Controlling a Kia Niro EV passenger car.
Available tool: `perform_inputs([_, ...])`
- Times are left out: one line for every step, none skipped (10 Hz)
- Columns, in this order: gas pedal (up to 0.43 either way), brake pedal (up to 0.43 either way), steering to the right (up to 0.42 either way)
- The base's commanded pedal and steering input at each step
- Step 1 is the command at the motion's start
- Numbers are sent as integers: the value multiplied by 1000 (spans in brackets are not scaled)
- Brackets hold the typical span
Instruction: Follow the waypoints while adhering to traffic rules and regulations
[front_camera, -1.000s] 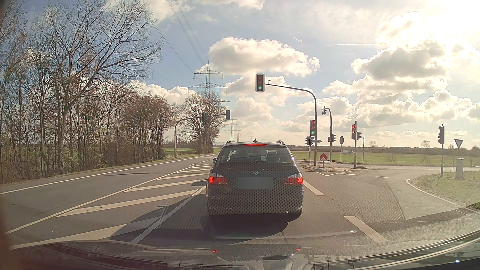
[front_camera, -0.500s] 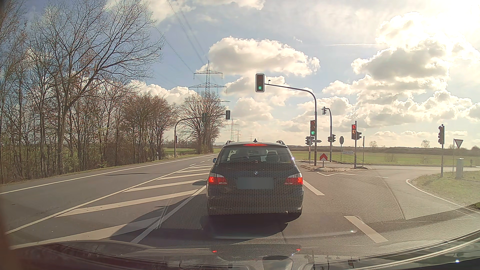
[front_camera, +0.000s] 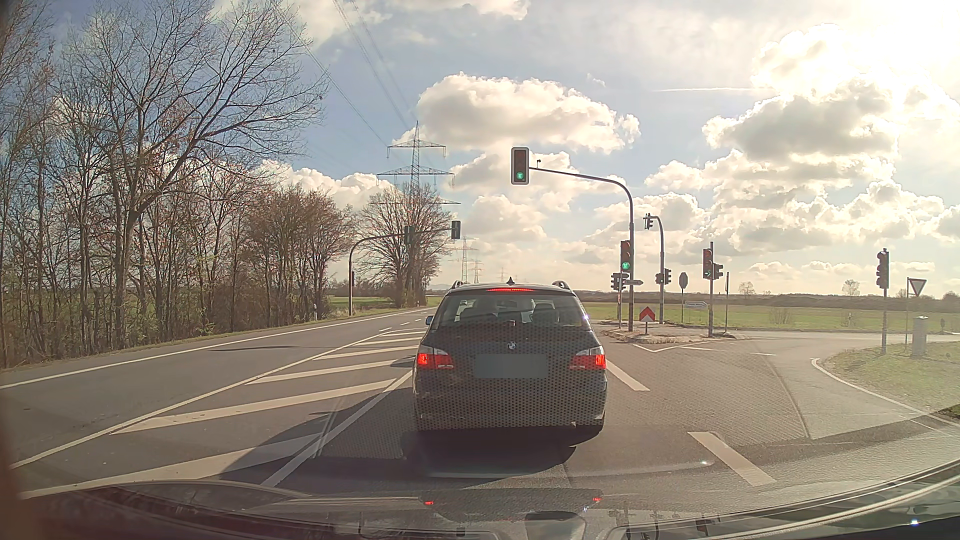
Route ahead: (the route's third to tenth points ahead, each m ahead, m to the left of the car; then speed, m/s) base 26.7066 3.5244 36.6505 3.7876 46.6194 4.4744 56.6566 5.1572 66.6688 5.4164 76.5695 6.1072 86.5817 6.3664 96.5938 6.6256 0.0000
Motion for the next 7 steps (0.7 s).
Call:
perform_inputs([0,85,-4])
perform_inputs([0,61,-4])
perform_inputs([0,37,-4])
perform_inputs([0,18,-4])
perform_inputs([0,0,-4])
perform_inputs([0,0,-4])
perform_inputs([0,0,-4])
